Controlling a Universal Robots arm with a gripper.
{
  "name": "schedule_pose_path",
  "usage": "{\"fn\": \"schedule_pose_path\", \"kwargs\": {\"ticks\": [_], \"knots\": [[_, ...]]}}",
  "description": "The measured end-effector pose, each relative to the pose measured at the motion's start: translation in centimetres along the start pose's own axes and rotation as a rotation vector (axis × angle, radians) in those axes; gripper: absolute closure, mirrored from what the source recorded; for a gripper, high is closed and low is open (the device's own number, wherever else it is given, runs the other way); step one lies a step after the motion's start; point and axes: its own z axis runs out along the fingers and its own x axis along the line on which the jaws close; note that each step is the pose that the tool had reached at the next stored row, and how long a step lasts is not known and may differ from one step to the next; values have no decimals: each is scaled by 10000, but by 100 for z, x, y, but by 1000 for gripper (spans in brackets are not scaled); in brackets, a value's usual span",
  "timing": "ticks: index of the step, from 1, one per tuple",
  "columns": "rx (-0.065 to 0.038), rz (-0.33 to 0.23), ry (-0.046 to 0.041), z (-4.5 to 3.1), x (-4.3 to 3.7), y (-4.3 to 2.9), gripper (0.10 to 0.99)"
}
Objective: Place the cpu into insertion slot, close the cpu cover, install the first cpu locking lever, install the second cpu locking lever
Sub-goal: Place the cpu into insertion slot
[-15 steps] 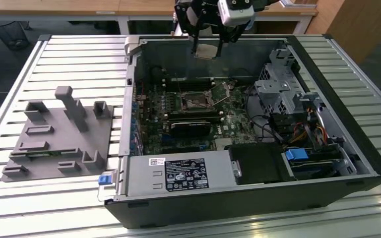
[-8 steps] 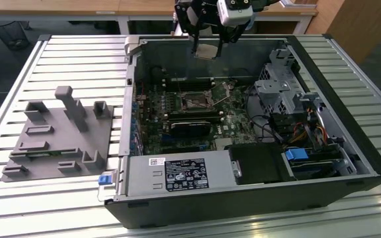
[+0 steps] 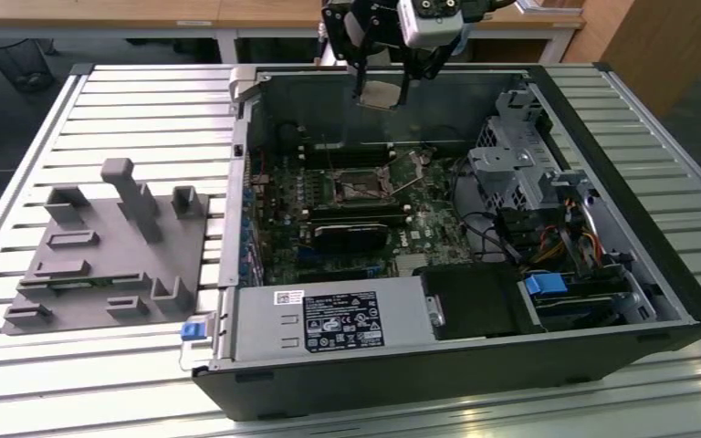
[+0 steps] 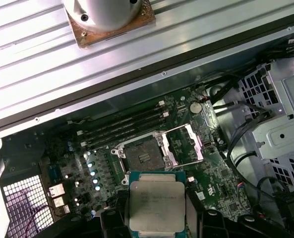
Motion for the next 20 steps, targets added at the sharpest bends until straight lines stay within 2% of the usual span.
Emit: {"fn": "schedule_pose_path", "kwargs": {"ticks": [20], "knots": [[-11, 550, -49, 1, 0, 0, 545]]}}
